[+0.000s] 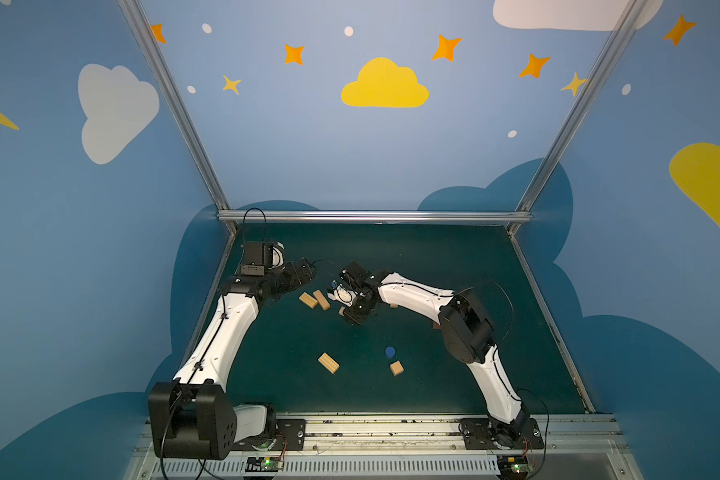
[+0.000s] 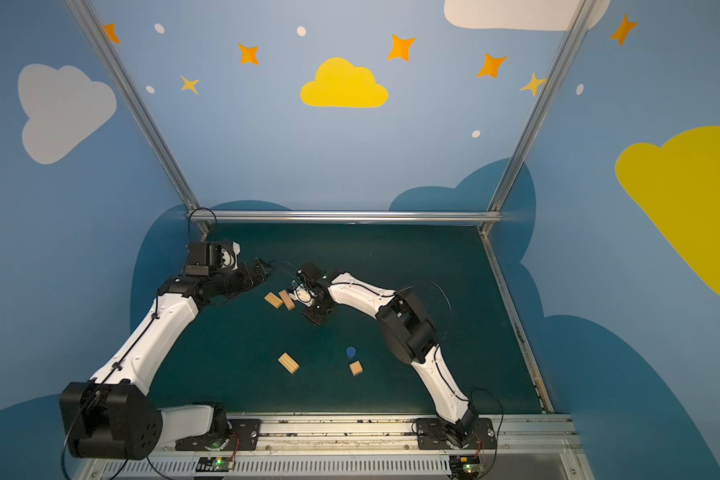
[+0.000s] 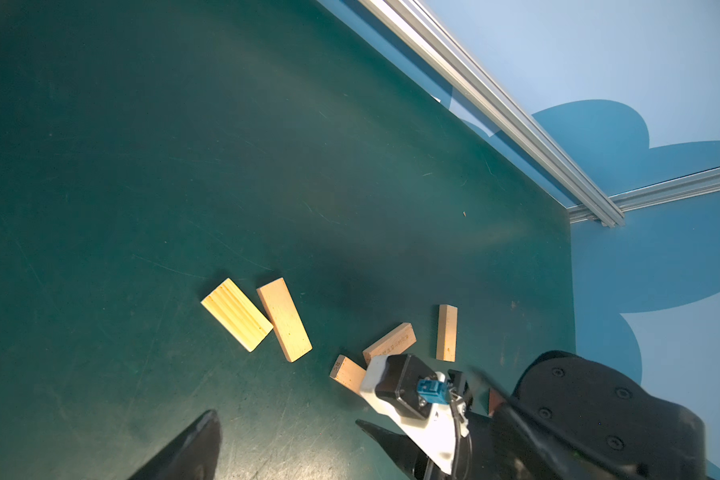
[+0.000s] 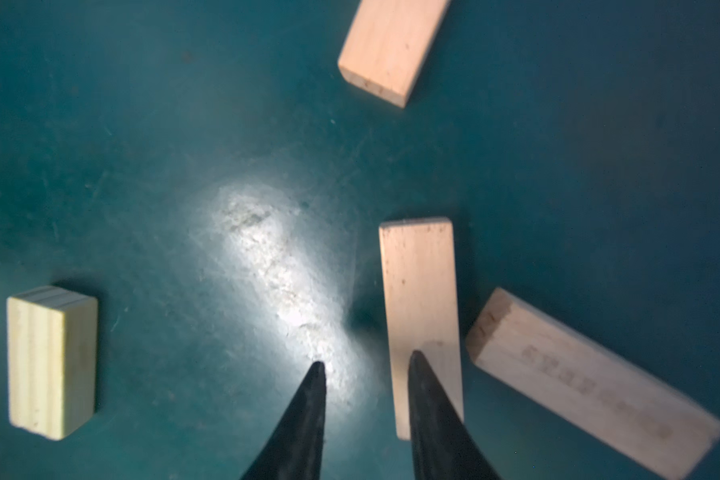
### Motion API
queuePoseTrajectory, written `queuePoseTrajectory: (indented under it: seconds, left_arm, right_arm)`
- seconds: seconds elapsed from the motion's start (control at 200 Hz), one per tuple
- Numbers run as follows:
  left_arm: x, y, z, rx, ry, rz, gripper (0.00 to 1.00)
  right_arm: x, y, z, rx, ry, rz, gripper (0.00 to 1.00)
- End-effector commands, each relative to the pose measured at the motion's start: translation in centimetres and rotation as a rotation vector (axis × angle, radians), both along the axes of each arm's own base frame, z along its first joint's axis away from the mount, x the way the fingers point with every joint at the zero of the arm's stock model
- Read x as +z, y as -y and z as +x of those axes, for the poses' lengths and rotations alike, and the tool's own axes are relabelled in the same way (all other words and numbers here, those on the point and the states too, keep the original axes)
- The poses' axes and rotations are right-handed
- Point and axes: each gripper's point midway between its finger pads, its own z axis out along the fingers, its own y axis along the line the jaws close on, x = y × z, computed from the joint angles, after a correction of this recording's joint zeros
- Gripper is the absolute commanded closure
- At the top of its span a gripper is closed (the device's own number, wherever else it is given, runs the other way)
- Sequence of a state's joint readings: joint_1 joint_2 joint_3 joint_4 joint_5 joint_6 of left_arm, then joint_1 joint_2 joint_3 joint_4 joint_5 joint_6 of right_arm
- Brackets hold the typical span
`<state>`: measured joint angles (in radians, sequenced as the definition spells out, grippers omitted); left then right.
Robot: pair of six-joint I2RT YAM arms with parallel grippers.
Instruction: Build the wood block tower
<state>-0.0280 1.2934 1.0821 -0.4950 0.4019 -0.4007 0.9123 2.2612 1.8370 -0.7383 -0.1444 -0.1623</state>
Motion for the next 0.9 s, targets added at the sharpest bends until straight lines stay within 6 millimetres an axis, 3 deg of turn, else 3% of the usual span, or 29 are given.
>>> queuePoseTrajectory:
  seconds: [0.0, 0.896]
  left_arm:
    - [1.0, 0.1, -0.2, -0.010, 0.044, -0.006, 0.00]
    - [0.1, 0.3, 0.0, -0.030, 0.024, -0.003, 0.00]
  right_arm:
    - [-1.1, 0.4, -0.3, -0.011, -0.004, -0.063, 0.64]
    - [0.9, 0.4, -1.0, -0.050, 0.046, -0.045, 0.63]
